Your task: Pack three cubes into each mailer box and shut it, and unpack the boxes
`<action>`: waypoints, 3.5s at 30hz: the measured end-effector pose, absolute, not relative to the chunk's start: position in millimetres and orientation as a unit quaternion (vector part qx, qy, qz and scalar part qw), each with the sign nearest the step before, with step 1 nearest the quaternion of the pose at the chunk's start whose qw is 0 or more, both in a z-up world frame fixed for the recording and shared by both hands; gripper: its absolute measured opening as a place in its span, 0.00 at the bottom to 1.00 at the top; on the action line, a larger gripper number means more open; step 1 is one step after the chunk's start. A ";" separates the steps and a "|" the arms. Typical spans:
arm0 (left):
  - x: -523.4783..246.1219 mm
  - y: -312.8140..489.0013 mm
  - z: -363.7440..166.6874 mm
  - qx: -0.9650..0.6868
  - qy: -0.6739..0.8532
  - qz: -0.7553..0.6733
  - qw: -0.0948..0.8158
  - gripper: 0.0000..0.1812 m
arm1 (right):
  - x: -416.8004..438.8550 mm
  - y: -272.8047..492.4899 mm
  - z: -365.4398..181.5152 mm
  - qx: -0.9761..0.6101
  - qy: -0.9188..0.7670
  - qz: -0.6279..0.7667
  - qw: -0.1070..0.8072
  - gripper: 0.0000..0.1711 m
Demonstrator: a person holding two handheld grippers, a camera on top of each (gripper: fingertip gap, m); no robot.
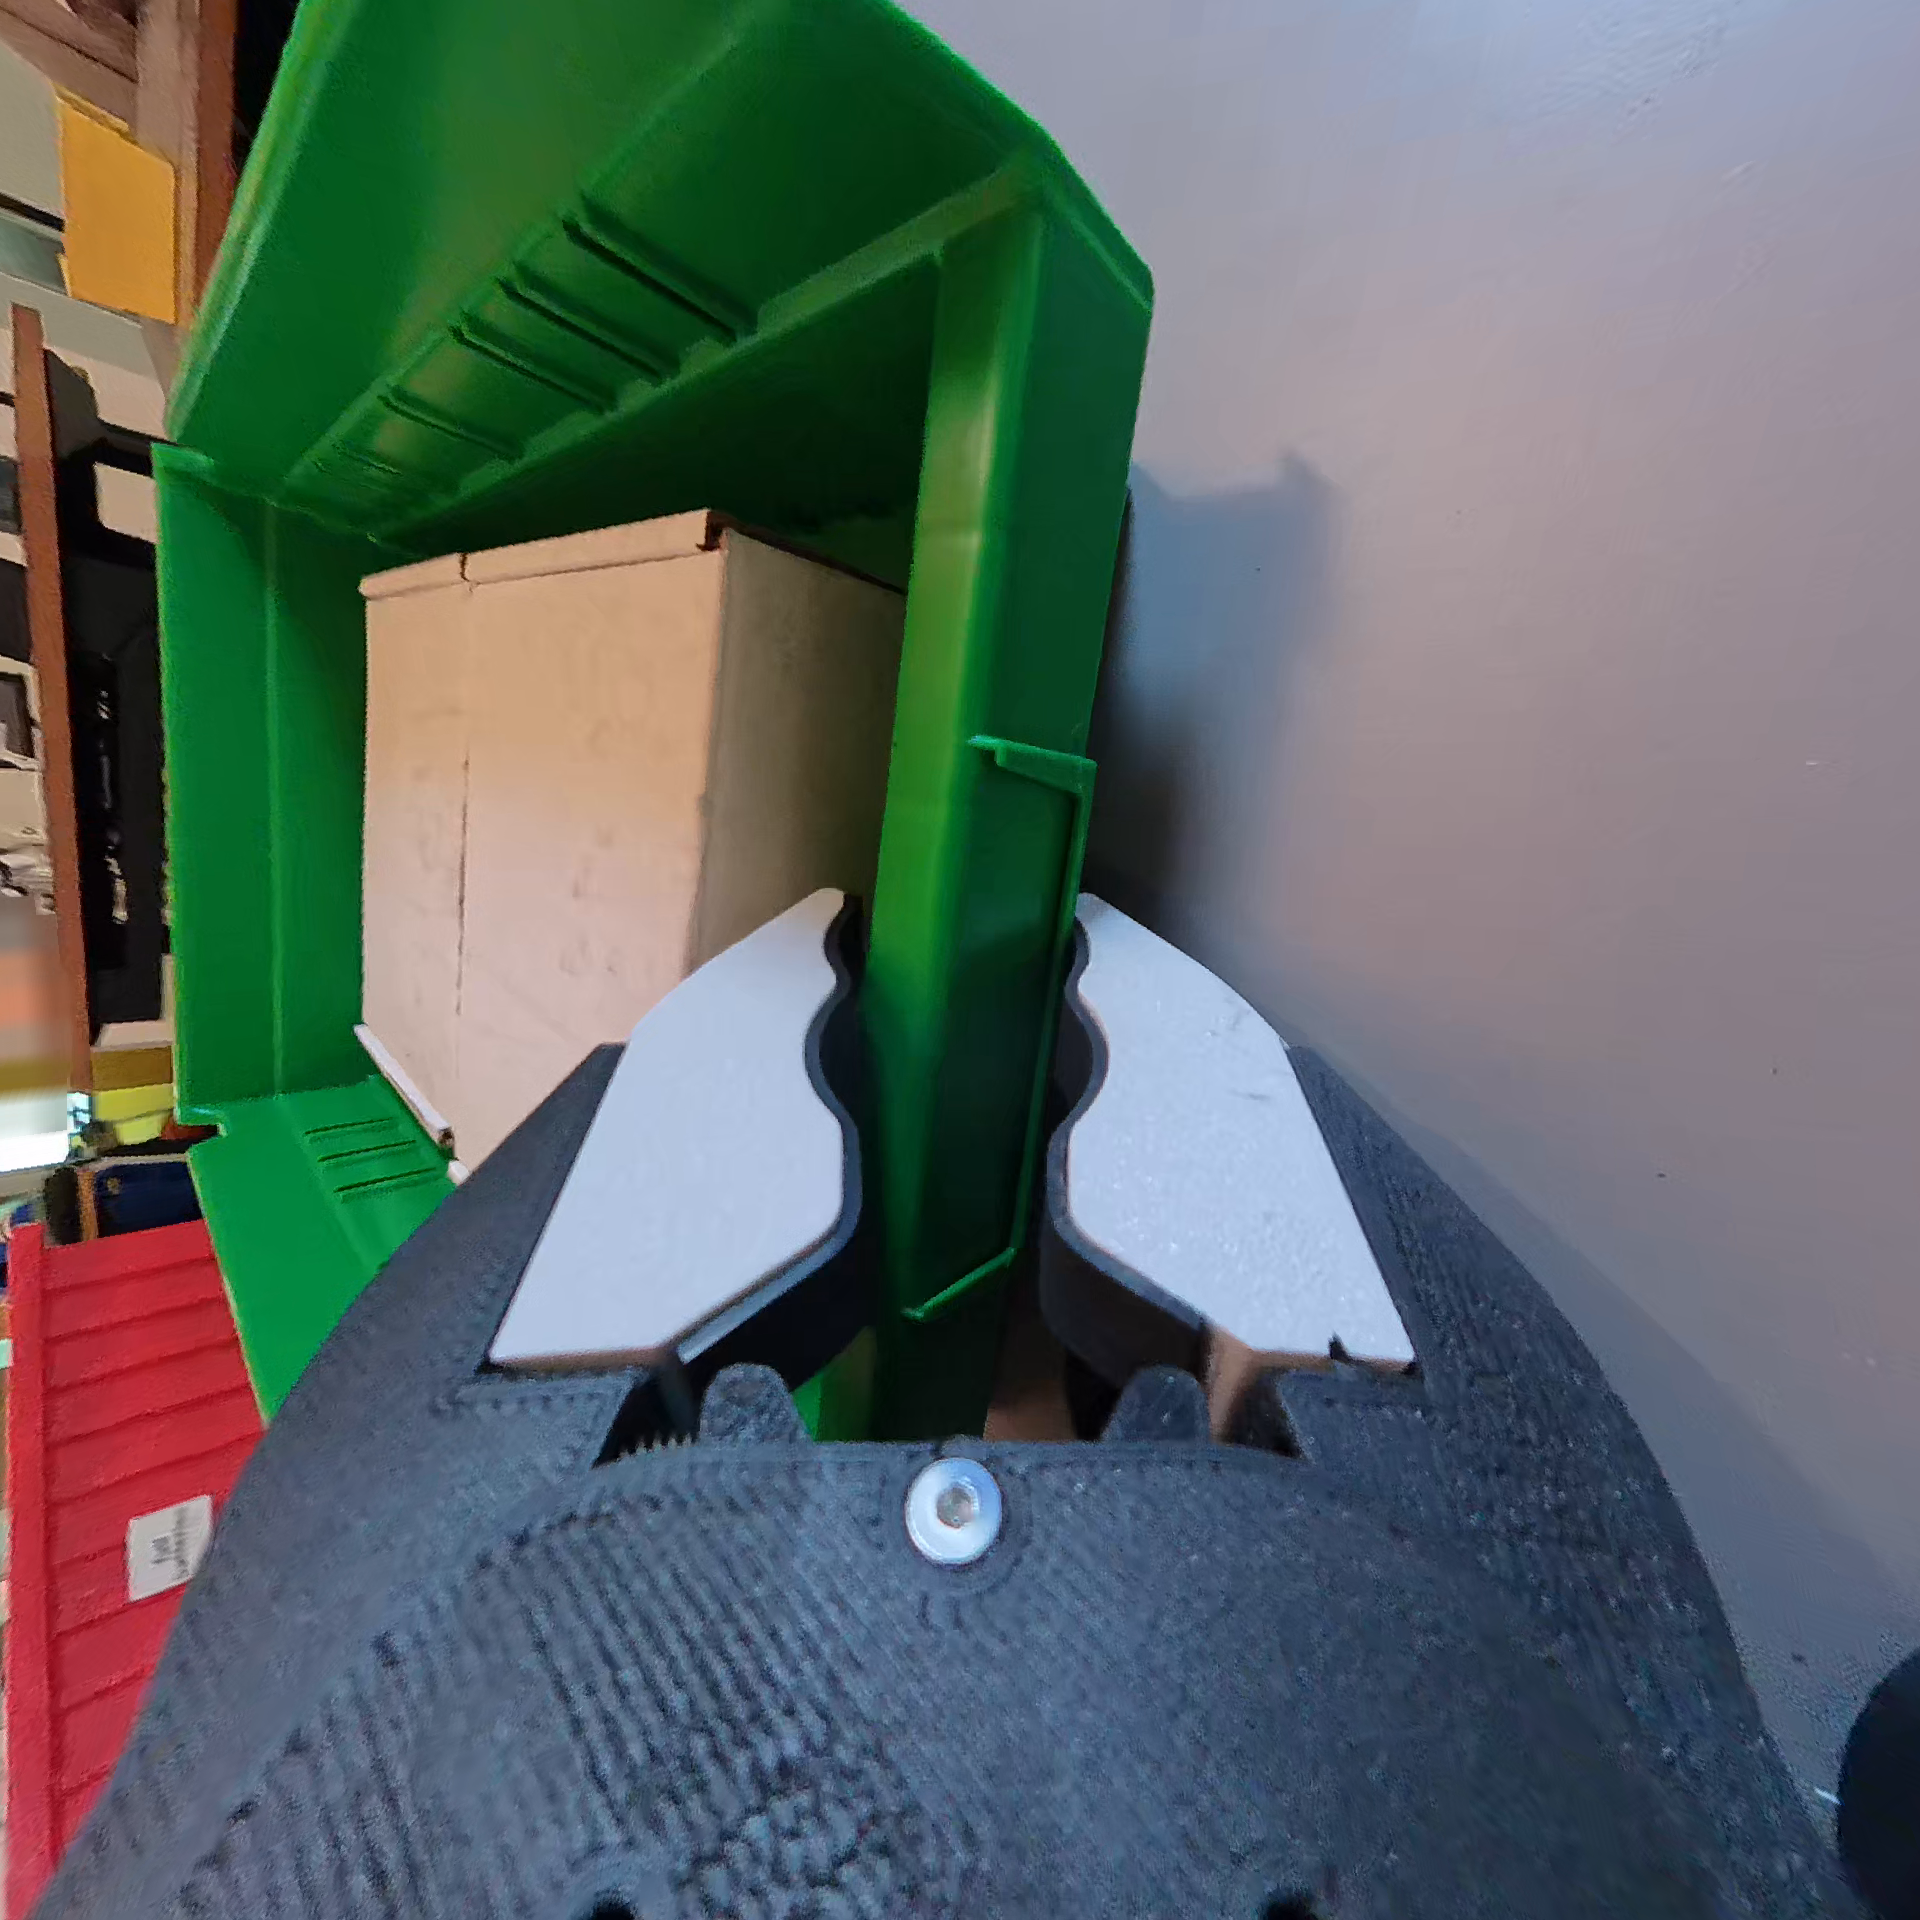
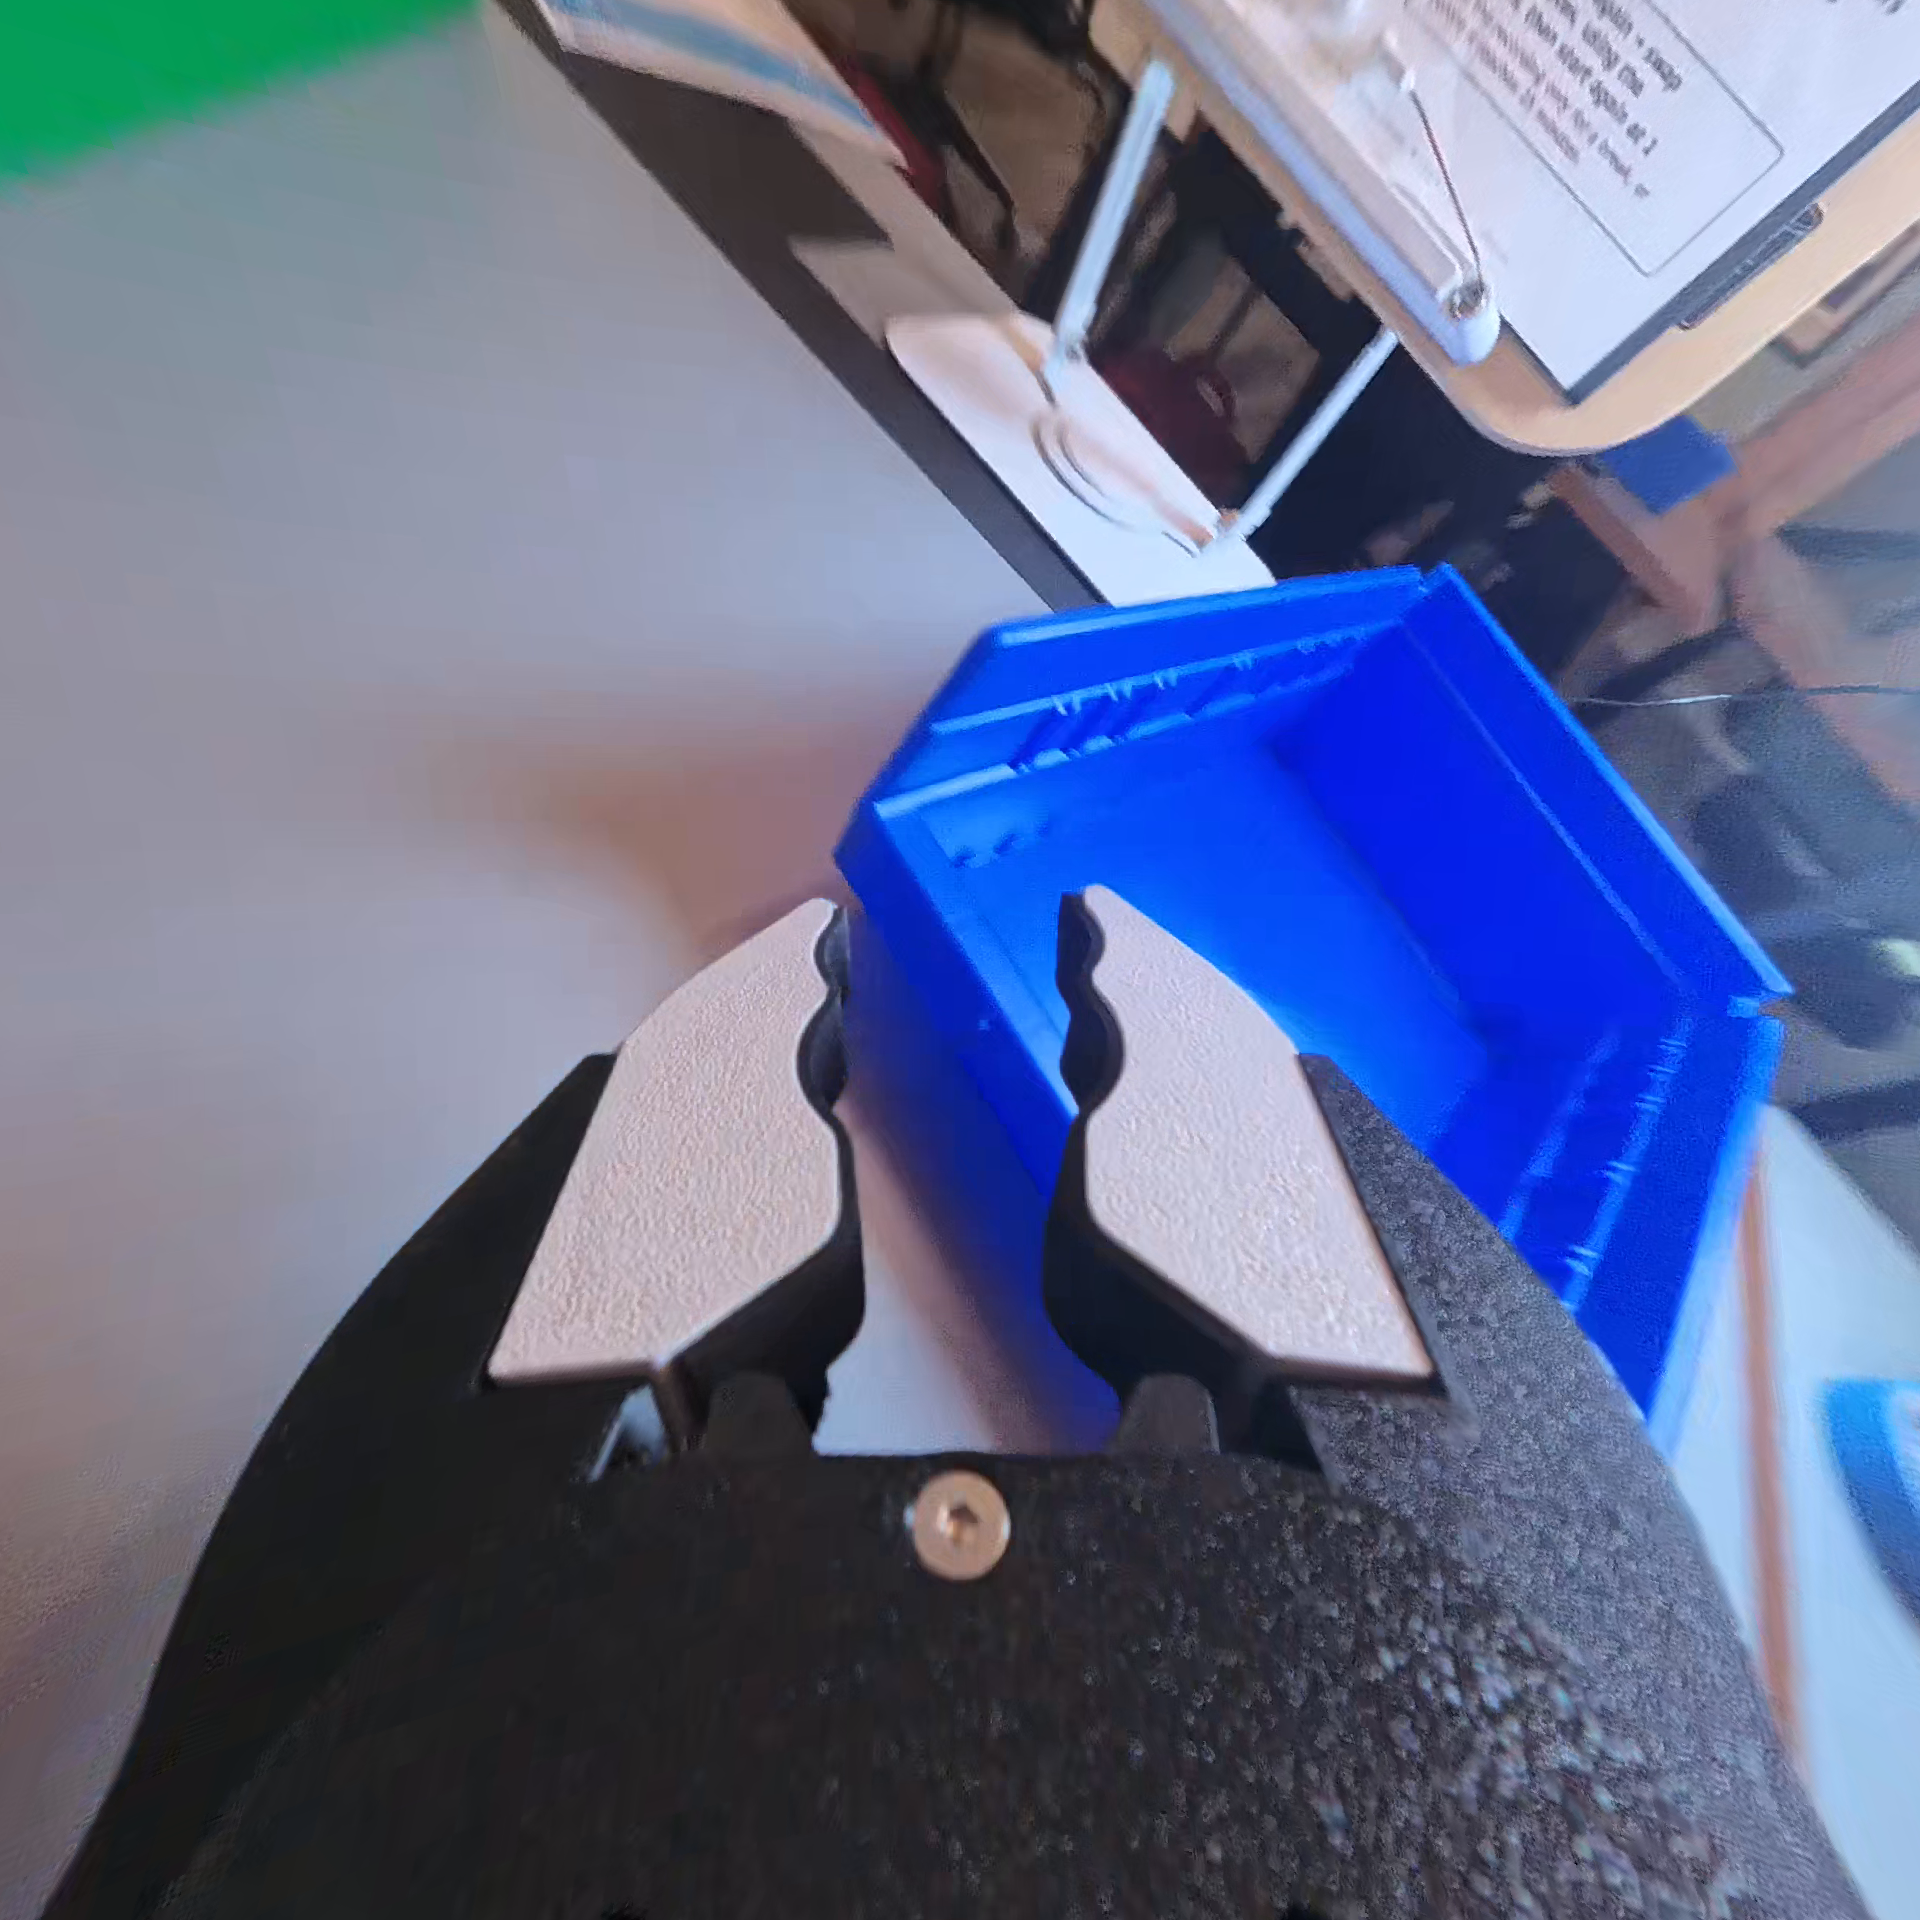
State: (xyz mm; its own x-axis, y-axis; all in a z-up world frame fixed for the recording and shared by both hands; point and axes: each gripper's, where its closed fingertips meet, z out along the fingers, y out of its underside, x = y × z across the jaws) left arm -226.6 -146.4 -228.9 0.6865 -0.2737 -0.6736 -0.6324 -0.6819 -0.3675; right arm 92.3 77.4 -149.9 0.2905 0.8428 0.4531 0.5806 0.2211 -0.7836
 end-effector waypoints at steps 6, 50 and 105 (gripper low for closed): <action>-214.7 -142.6 -165.5 -0.889 0.167 0.133 0.406 0.30 | 95.9 45.7 -146.1 -0.589 -0.566 0.258 0.516 0.22; -155.8 -115.1 -47.1 -0.855 0.434 -0.004 0.283 0.73 | 65.6 -19.8 -128.6 -0.443 -0.651 0.257 0.560 0.29; 24.6 -83.0 -190.0 -0.763 0.316 -0.163 0.541 0.52 | 86.0 -64.1 -200.2 -0.470 -0.708 0.437 0.294 0.38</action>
State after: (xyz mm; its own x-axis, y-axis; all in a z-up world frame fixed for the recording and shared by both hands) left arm 24.6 -83.0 -190.0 0.7477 -0.6575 -0.0932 -0.3058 -0.2163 -0.9272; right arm 86.0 -64.1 -200.2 -0.3843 0.9232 0.0055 0.4094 0.1757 -0.8953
